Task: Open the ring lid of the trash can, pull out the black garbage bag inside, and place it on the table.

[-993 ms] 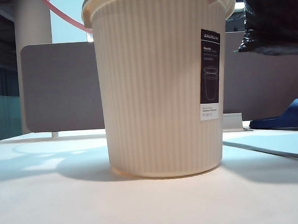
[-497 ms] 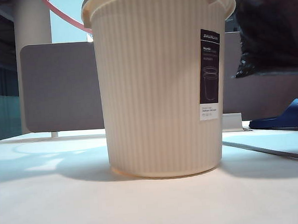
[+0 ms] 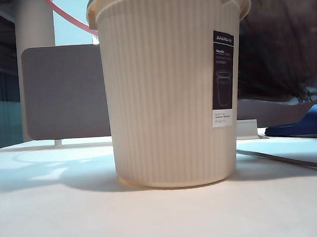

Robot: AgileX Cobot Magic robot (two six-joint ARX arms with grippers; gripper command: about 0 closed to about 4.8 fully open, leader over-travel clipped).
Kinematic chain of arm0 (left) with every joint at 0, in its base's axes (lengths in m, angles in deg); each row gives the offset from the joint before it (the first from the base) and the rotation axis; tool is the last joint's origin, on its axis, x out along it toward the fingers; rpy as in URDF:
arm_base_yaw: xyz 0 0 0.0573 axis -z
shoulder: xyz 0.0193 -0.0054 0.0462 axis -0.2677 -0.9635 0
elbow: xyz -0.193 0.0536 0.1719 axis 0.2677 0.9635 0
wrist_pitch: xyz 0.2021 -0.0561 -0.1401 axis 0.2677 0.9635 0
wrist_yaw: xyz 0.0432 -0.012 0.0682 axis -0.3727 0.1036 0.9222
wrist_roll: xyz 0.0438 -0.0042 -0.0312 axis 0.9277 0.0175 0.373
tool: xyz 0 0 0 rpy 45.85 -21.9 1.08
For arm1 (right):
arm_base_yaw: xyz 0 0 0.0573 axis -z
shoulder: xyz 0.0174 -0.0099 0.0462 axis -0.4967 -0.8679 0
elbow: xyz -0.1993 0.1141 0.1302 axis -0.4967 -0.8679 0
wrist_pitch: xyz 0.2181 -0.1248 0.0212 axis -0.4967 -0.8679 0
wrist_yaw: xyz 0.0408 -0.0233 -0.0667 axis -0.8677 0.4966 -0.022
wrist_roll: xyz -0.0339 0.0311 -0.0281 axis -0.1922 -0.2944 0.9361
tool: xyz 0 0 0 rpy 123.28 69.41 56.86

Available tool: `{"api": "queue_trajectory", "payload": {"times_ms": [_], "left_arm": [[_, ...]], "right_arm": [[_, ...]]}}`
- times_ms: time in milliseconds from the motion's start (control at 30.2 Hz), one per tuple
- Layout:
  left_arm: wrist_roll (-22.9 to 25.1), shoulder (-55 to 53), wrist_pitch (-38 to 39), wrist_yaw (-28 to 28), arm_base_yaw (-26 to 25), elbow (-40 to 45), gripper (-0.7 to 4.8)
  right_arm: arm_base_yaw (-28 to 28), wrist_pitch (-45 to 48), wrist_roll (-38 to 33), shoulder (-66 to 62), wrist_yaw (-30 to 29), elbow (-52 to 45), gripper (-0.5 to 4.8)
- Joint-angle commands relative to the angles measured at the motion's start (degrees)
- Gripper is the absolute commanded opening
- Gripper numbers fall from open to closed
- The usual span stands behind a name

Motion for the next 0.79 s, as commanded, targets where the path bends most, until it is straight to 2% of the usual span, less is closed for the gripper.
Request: {"api": "queue_trajectory", "payload": {"times_ms": [33, 265, 563, 795], "left_arm": [[2.64, 0.33, 1.92, -0.11, 0.07, -0.24, 4.04], [7.56, 0.31, 7.37, 0.33, 0.09, -0.24, 4.04], [13.55, 0.31, 14.67, 0.42, 0.11, -0.24, 4.04], [15.06, 0.31, 16.92, 0.83, 0.52, -0.24, 4.04]], "right_arm": [[-0.22, 0.22, 2.49, 0.46, 0.98, -1.03, -0.02], [-0.35, 0.00, 5.20, 0.46, -0.57, -3.56, -0.02], [-2.19, 1.53, 7.76, 0.46, -2.49, -14.19, -0.02], [-3.98, 1.53, 13.22, 0.46, -3.58, -22.01, -0.02]]}}
